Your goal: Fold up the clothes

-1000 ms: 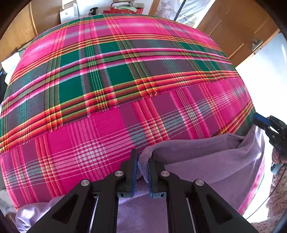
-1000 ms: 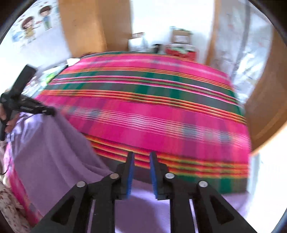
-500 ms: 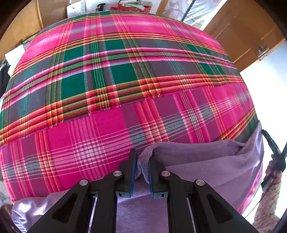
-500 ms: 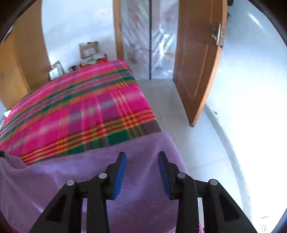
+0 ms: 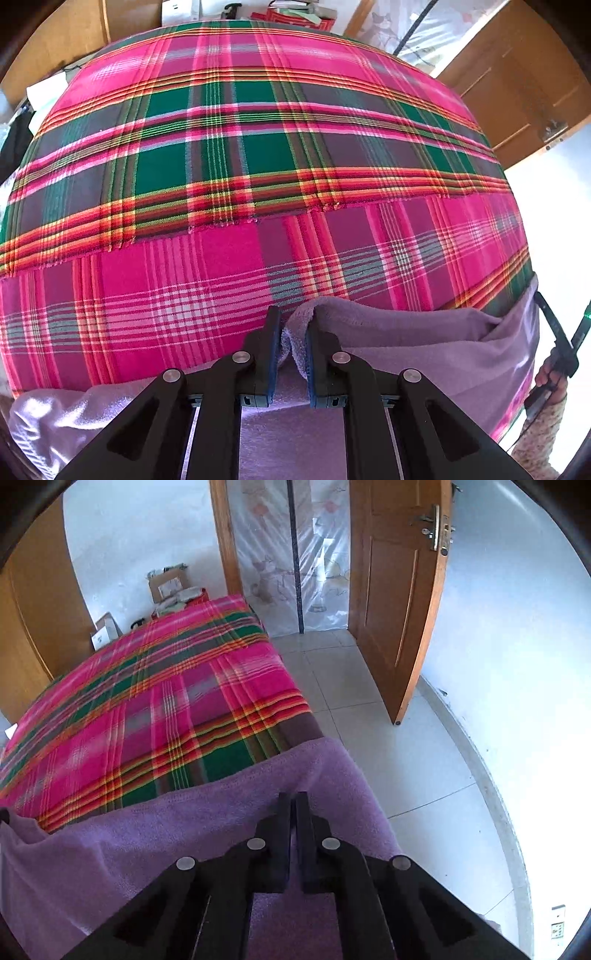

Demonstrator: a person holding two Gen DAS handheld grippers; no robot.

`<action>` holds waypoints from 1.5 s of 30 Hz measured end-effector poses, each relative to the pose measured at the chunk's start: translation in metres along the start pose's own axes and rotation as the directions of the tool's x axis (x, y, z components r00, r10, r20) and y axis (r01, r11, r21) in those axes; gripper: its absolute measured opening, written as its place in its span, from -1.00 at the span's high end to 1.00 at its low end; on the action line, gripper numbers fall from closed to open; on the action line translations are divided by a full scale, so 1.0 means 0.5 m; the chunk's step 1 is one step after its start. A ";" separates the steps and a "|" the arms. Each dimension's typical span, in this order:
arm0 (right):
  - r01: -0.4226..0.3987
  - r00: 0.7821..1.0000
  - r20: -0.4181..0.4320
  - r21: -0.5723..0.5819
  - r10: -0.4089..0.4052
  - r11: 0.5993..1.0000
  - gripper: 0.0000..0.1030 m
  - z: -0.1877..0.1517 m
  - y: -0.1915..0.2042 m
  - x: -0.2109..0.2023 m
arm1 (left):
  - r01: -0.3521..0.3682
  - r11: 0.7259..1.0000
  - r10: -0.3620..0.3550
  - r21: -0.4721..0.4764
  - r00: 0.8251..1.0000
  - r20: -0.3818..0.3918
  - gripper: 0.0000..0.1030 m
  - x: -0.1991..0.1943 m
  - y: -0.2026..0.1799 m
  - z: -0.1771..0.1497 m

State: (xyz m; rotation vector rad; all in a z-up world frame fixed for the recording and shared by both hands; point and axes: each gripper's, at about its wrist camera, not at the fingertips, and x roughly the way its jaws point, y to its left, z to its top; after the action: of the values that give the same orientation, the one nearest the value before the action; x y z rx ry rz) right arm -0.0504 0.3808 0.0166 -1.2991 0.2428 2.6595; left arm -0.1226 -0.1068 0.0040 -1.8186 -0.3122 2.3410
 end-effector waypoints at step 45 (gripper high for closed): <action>-0.532 0.837 -0.176 -0.483 0.518 0.696 0.50 -0.051 0.388 -0.052 | 0.244 0.968 -0.233 -0.058 0.960 0.154 0.55 -0.064 0.002 -0.090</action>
State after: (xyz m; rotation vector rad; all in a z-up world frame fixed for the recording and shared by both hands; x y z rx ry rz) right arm -0.0587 0.1842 0.0352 -1.6113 -0.1455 3.3666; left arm -0.0710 -0.1130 0.0227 -1.5428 -0.6121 2.3220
